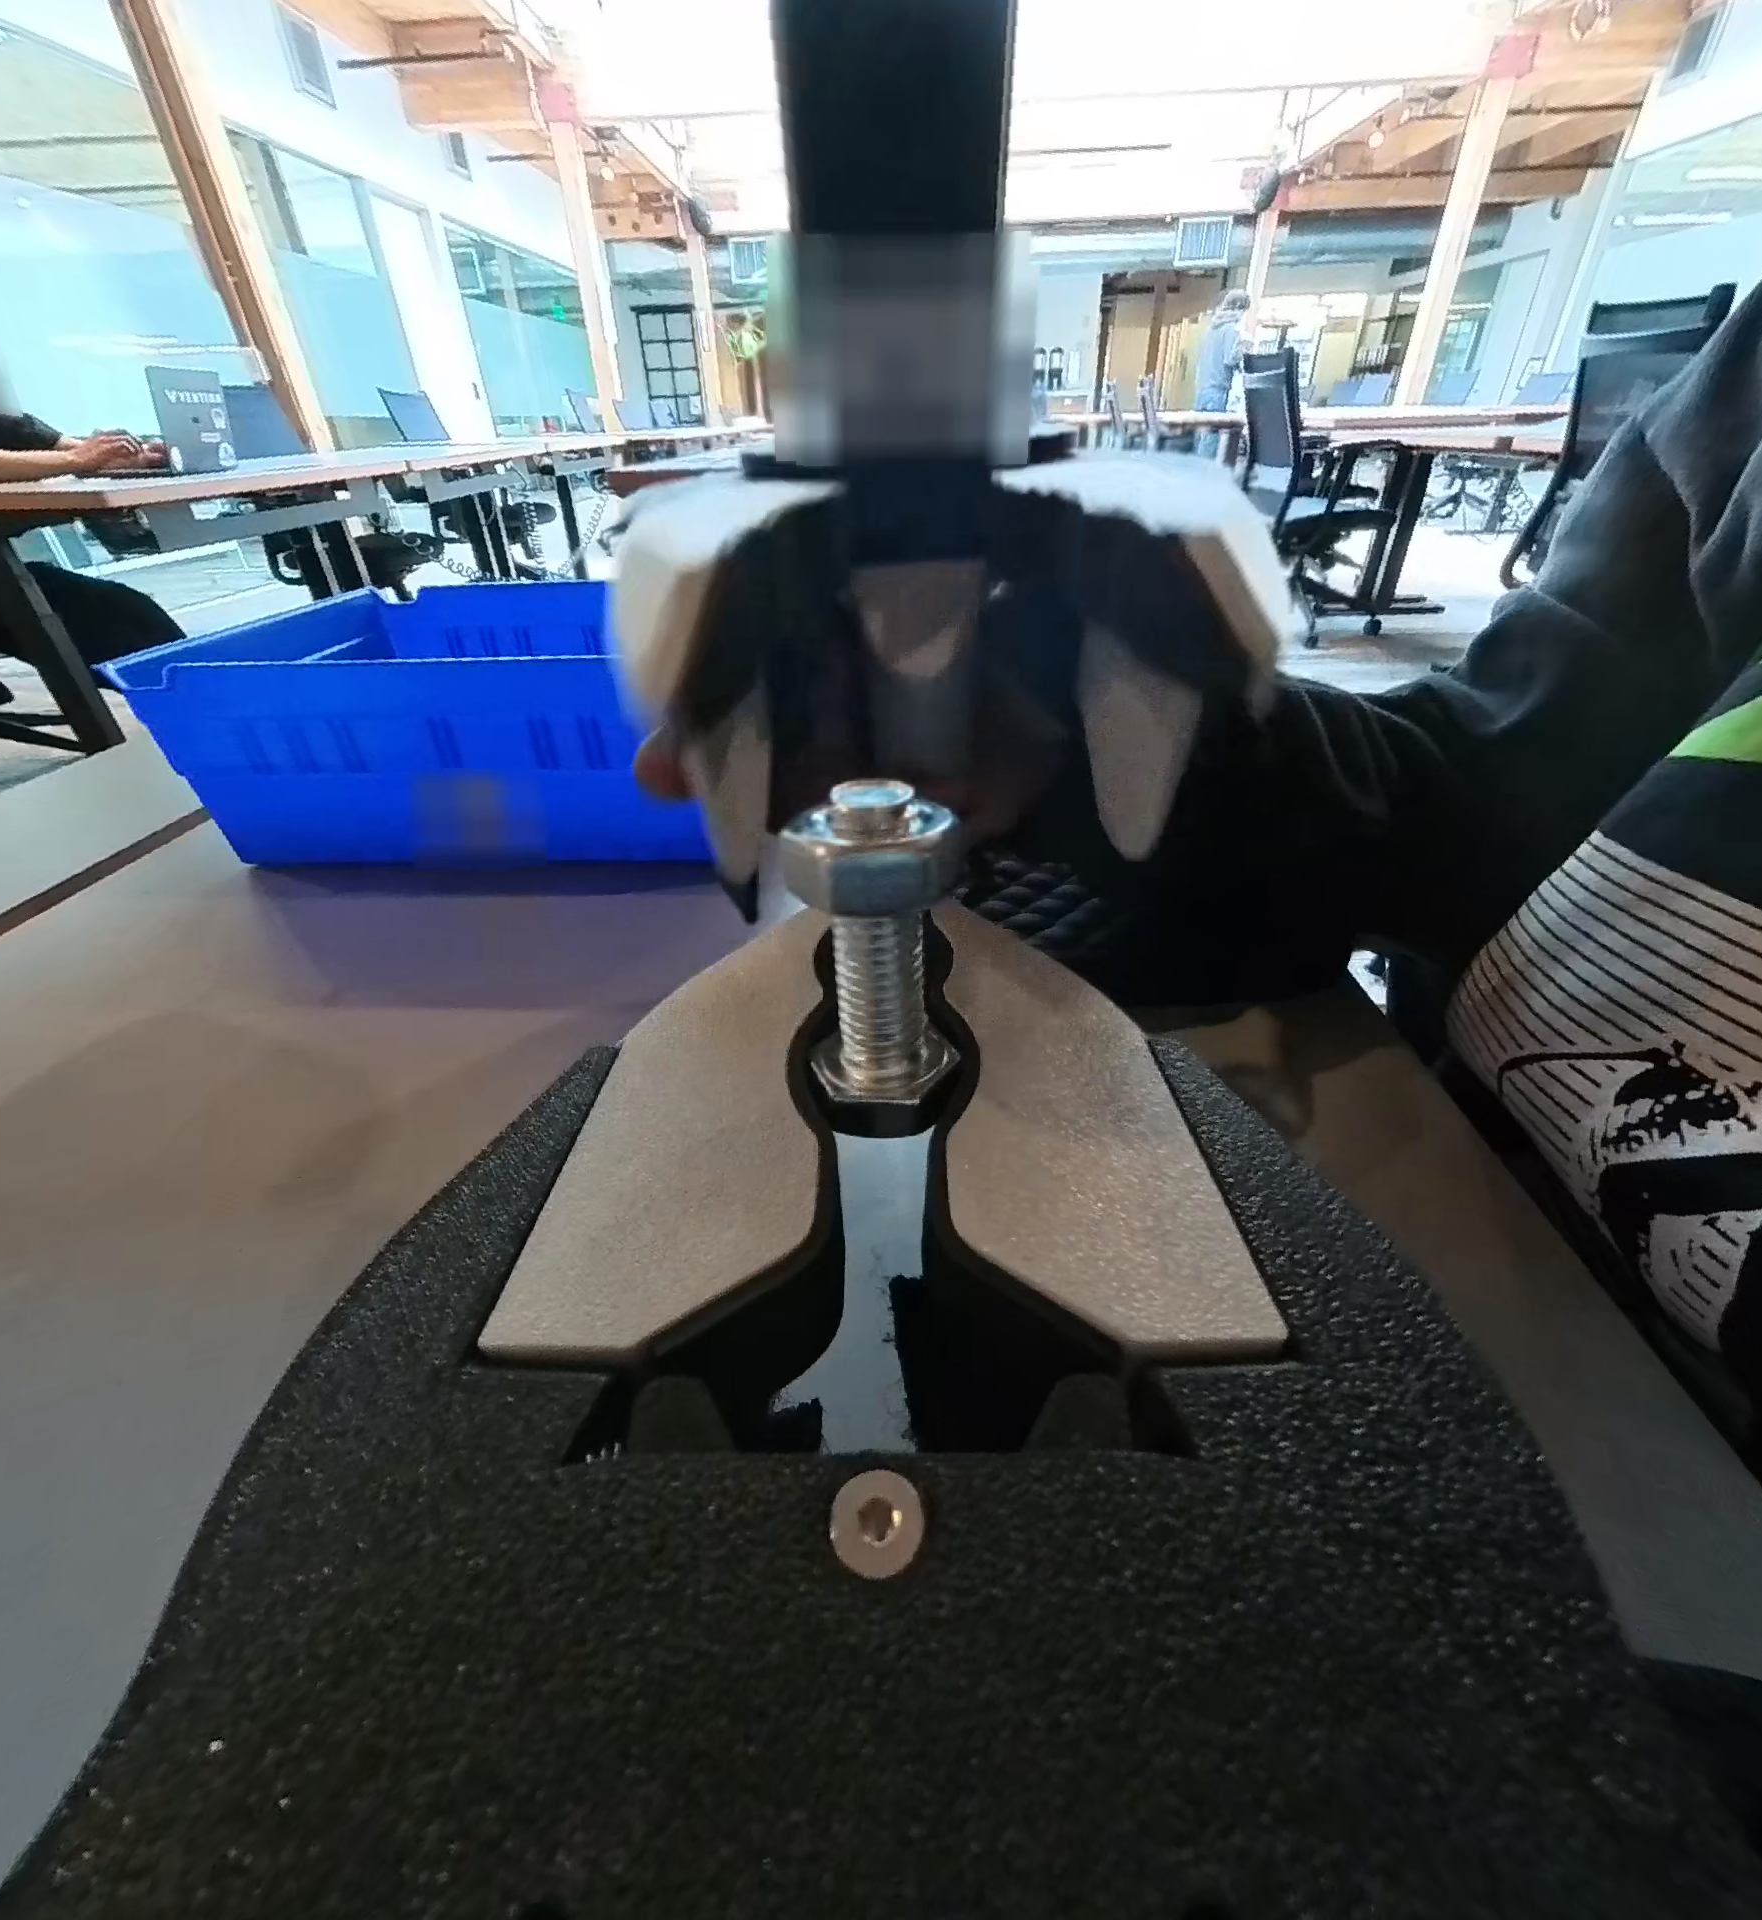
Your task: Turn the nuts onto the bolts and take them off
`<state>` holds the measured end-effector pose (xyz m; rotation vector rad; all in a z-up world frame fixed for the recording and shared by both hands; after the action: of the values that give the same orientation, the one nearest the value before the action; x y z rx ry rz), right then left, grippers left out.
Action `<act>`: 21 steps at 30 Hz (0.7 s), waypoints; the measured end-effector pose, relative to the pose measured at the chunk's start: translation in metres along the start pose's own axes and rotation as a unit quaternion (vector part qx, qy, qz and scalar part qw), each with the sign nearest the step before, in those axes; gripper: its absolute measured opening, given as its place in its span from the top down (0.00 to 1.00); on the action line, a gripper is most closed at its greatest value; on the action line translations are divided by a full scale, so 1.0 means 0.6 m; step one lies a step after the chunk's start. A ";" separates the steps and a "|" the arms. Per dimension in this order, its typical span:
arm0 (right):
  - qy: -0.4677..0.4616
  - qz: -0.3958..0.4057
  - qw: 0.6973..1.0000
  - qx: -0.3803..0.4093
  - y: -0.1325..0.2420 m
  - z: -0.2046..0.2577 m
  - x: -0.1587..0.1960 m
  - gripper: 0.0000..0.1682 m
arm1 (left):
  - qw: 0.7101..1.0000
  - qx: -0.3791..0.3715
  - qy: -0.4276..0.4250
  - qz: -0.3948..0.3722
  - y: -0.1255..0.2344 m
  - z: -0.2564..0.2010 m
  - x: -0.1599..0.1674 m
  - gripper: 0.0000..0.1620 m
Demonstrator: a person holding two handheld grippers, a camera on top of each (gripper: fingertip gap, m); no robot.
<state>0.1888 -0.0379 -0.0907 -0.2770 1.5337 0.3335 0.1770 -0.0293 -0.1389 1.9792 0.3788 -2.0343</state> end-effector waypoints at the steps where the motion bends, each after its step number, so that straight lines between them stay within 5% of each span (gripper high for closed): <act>1: -0.006 0.019 1.000 -0.001 -0.004 0.000 0.008 0.65 | 1.000 -0.001 0.000 0.000 0.000 0.000 0.000 0.93; 7: 0.031 0.020 0.998 -0.047 0.006 0.030 0.002 0.70 | 1.000 -0.003 0.005 0.000 0.000 0.003 0.000 0.92; 11: 0.014 0.014 1.000 -0.003 0.001 0.007 0.002 0.70 | 1.000 0.000 -0.001 0.006 -0.002 0.000 0.002 0.92; 14: 0.016 0.045 0.999 -0.002 -0.006 0.005 0.017 0.63 | 1.000 0.001 -0.001 0.008 -0.003 0.000 0.003 0.93; 17: 0.019 0.060 0.998 -0.014 -0.003 0.013 0.020 0.76 | 1.000 -0.003 0.001 0.003 -0.001 0.002 0.001 0.93; 18: 0.028 0.054 0.998 -0.036 0.004 0.021 0.017 0.94 | 1.000 -0.005 0.004 0.002 -0.001 0.003 0.000 0.92; 19: 0.031 0.027 0.998 -0.049 0.008 0.028 0.007 0.99 | 1.000 -0.005 0.006 0.002 -0.001 0.004 0.000 0.92; 21: 0.019 -0.010 0.999 -0.028 0.011 0.016 -0.006 0.85 | 1.000 -0.003 0.002 0.004 -0.001 0.002 0.001 0.93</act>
<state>0.1952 -0.0283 -0.0866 -0.3451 1.5599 0.3581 0.1755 -0.0290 -0.1394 1.9789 0.3769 -2.0216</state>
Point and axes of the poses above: each gripper's, where its closed fingertips meet, y back along the fingers, x out of its underside, z = x × y across the jaws, the point moved 2 cm from there along y, back along the fingers, and after that the axes turned 4 degrees about -x, right-handed, at the moved point
